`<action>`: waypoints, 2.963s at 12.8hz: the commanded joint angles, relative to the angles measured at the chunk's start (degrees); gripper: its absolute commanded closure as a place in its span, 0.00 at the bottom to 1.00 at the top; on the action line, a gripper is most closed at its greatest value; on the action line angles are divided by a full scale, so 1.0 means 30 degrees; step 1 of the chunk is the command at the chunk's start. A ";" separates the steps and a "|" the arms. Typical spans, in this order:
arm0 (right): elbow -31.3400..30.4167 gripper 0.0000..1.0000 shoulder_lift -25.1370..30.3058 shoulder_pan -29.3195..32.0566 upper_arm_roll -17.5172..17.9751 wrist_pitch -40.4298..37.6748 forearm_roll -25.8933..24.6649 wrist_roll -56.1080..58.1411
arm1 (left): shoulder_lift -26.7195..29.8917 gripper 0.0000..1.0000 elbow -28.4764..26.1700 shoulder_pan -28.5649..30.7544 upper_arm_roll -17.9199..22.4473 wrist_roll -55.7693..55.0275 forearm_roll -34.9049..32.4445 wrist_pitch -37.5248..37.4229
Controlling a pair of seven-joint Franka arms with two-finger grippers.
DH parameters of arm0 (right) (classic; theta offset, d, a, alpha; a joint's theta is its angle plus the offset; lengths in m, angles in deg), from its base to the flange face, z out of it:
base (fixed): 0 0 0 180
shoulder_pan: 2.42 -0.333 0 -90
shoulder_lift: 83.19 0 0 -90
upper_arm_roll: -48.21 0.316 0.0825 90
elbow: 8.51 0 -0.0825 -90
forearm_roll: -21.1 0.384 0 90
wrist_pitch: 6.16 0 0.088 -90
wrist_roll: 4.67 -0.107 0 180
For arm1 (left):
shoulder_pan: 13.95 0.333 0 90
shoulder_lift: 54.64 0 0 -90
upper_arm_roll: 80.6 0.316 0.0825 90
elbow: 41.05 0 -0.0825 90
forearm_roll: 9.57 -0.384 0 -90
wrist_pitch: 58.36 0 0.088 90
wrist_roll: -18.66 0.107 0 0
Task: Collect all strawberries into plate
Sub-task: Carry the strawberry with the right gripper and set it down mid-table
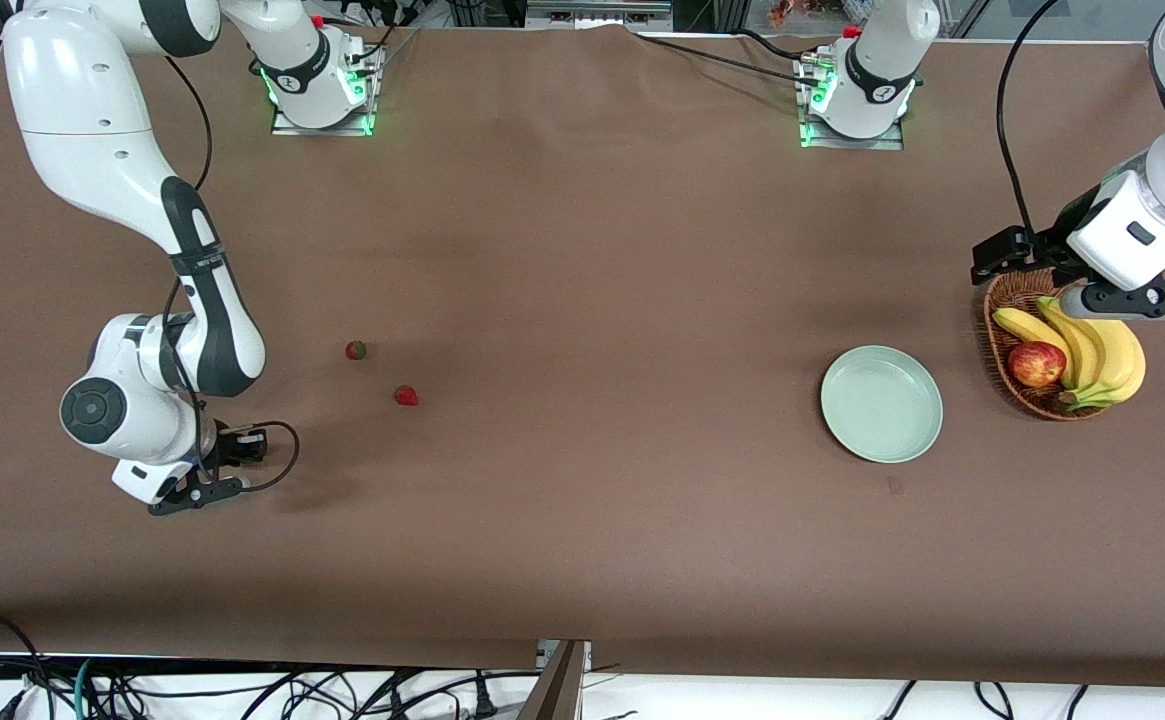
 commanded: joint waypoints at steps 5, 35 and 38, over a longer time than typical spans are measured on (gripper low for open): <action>0.0494 0.82 0.0250 -0.0057 0.0797 -0.1123 0.1056 -0.0386 | -0.0815 0.00 0.0606 0.0066 -0.0020 0.0313 -0.0110 -0.0543; 0.5123 0.01 -0.4173 -1.4444 0.2678 1.1940 0.2760 -3.0684 | -0.2249 0.00 0.0518 -0.0402 -0.0752 -0.0302 -0.0081 -0.0632; 0.5211 0.01 -0.3968 -1.3598 0.1824 1.0628 0.2524 -2.7415 | -0.3389 0.00 0.0664 -0.1280 -0.0752 -0.0419 0.0007 -0.0135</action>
